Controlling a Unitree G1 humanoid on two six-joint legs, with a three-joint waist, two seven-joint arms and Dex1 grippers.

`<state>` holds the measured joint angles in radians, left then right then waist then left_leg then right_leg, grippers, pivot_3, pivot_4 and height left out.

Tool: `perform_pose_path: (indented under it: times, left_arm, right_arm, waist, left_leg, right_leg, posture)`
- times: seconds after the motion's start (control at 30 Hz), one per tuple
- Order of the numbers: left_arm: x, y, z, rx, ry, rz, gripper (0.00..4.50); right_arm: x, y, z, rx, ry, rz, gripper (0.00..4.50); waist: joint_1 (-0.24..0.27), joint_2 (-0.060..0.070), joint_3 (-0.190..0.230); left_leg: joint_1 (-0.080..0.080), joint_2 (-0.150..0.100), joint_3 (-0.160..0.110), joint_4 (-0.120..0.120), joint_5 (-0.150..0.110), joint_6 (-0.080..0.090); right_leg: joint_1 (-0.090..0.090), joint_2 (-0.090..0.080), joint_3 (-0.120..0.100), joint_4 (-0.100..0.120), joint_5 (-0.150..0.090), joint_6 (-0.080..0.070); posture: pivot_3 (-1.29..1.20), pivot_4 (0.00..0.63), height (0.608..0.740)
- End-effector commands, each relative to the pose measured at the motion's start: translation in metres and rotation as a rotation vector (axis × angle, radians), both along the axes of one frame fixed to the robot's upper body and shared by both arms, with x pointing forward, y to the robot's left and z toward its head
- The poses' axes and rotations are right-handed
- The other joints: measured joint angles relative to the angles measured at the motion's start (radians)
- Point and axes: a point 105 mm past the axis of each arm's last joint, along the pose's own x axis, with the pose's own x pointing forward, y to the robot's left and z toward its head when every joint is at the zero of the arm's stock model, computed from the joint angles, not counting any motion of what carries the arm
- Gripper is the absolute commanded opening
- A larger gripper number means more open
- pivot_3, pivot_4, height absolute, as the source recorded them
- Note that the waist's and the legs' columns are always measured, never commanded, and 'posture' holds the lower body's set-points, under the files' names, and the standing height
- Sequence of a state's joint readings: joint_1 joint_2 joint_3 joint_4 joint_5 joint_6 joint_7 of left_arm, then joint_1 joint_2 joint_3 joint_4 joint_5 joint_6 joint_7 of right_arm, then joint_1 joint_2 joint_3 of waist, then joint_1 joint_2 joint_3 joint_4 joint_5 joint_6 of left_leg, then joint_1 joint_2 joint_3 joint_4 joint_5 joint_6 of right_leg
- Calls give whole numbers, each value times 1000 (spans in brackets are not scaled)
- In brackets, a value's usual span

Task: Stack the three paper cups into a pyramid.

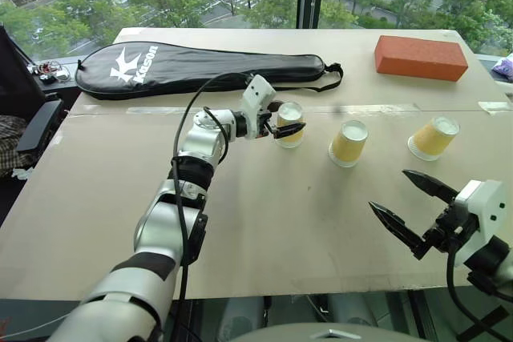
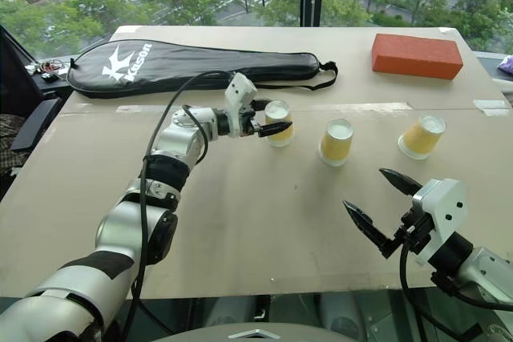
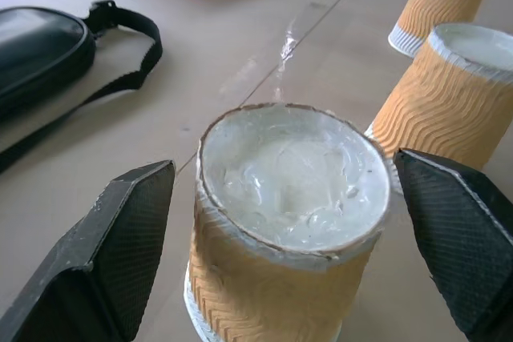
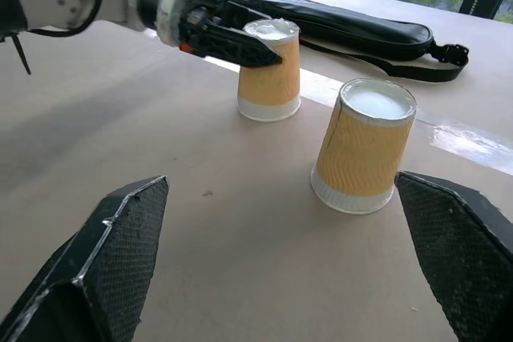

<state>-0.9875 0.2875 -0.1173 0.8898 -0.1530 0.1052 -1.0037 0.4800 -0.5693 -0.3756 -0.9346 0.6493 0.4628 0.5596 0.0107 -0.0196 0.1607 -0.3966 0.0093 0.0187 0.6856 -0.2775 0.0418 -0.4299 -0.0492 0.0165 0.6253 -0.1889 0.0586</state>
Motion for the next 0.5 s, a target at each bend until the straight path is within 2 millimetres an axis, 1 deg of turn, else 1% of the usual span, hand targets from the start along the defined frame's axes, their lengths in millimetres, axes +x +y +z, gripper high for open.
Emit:
perform_pose_path:
  times: [0.03,0.07,0.1,0.23,0.37,0.4,0.5]
  left_arm:
    - [4,1,11,18,-57,-14,2862]
    - [5,1,12,18,-58,-15,2507]
    - [4,2,12,17,-60,-29,2374]
    - [-12,-7,21,-28,-52,-166,2374]
    - [-31,-26,25,-51,-47,-288,2374]
    - [-35,-31,23,-51,-46,-303,2374]
    - [-44,-43,10,-26,-51,-331,2374]
  right_arm:
    - [-8,2,15,-2,-79,0,4500]
    - [-9,2,15,-3,-80,-6,4500]
    - [-11,1,14,-3,-79,-14,4500]
    - [-15,-1,9,4,-66,-33,4500]
    - [-19,-3,8,6,-64,-44,4500]
    - [-20,-3,8,8,-65,-46,4500]
    - [-24,-4,6,10,-68,-52,4500]
  waist:
    - [1,0,0]
    - [1,0,0]
    - [1,0,0]
    - [2,0,0]
    - [3,0,0]
    - [3,0,0]
    - [3,0,0]
  left_leg:
    - [0,0,0,0,0,0]
    - [0,0,0,0,0,0]
    - [0,0,0,0,0,0]
    - [0,0,0,0,0,0]
    - [0,0,0,0,0,0]
    - [0,0,0,0,0,0]
    - [0,0,0,0,0,0]
  right_leg:
    - [0,0,0,0,0,0]
    - [0,0,0,0,0,0]
    - [0,0,0,0,0,0]
    - [0,0,0,0,0,0]
    - [0,-1,0,0,0,0]
    - [0,-1,0,0,0,0]
    - [0,-1,0,0,0,0]
  posture:
    - [0,150,740]
    - [0,150,740]
    - [0,150,740]
    - [0,150,740]
    - [0,150,740]
    - [0,150,740]
    - [0,150,740]
